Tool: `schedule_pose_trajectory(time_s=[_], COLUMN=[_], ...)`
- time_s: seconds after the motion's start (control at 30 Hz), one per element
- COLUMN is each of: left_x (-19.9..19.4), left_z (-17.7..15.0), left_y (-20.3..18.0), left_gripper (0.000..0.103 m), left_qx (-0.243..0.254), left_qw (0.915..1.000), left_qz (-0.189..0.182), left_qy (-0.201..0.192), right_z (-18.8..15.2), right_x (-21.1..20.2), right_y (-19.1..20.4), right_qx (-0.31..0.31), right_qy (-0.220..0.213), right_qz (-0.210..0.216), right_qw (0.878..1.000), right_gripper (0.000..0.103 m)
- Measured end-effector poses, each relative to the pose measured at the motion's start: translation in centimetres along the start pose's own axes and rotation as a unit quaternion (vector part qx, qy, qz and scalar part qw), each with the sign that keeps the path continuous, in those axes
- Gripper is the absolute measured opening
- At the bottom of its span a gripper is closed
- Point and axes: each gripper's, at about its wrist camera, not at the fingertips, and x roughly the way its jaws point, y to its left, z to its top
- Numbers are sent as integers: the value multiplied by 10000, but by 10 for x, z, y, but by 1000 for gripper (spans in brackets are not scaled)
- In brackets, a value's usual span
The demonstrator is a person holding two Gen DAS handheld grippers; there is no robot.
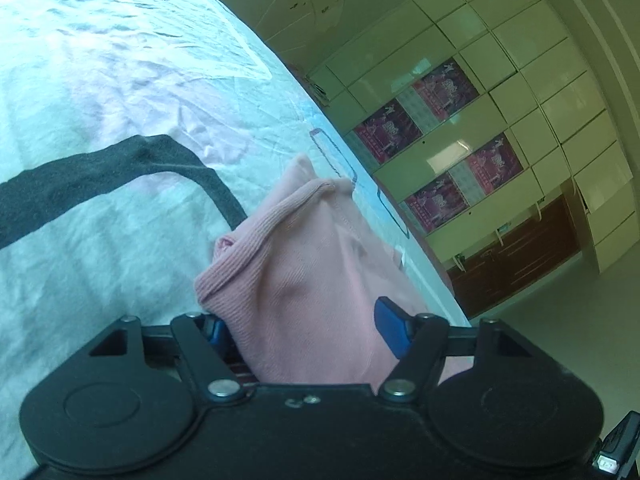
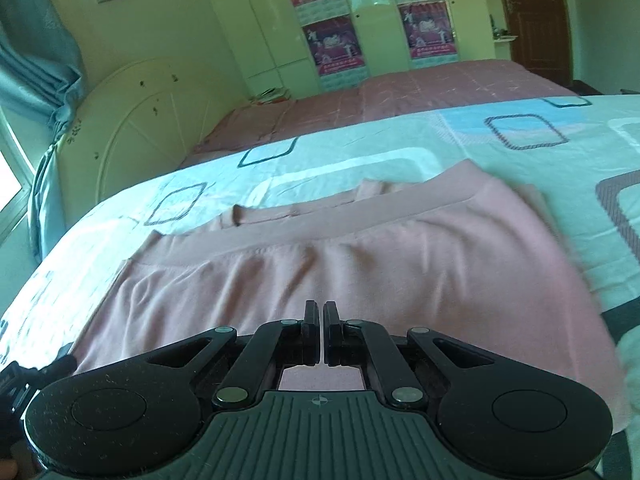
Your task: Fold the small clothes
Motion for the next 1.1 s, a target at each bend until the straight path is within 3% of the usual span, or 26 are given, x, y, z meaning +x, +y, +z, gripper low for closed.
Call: schedule_pose_trajectory(time_s=[0.03,0.1,0.2,0.23,0.37,0.47,0.53,0.77,0.93,1.1], left_x=[3,10,20,21,7,13,17,13,2,-6], left_z=[1,5,13,17,25,21,19,19,18,9], left_y=[-1,4,12,14,8,12,22,4,-24,-87], left_gripper=[52,31,10,8,7,10,11,8,7,7], left_qx=[-16,-180,-422,-486,-457,-362,-560,-289,110,786], left_qw=[10000,9997,9988,9986,9989,9988,9981,9982,9983,9959], left_qz=[59,172,254,212,-42,312,238,530,533,294], left_qy=[-32,-71,-16,72,-51,127,114,-2,-225,-338], right_z=[-2,-3,-6,-6,-6,-16,-19,-16,-10,5], right_x=[6,13,22,22,21,44,46,48,50,10], right_y=[5,11,17,19,26,26,22,17,9,-33], right_qx=[-28,-52,-88,-126,-148,-281,-277,-355,-451,143], right_qy=[69,158,275,276,229,742,640,710,781,204], right_qz=[46,81,123,129,293,78,141,293,577,774], right_qw=[10000,9998,9995,9995,9992,9968,9975,9964,9942,9967], right_gripper=[1,1,1,1,1,0,0,0,0,0])
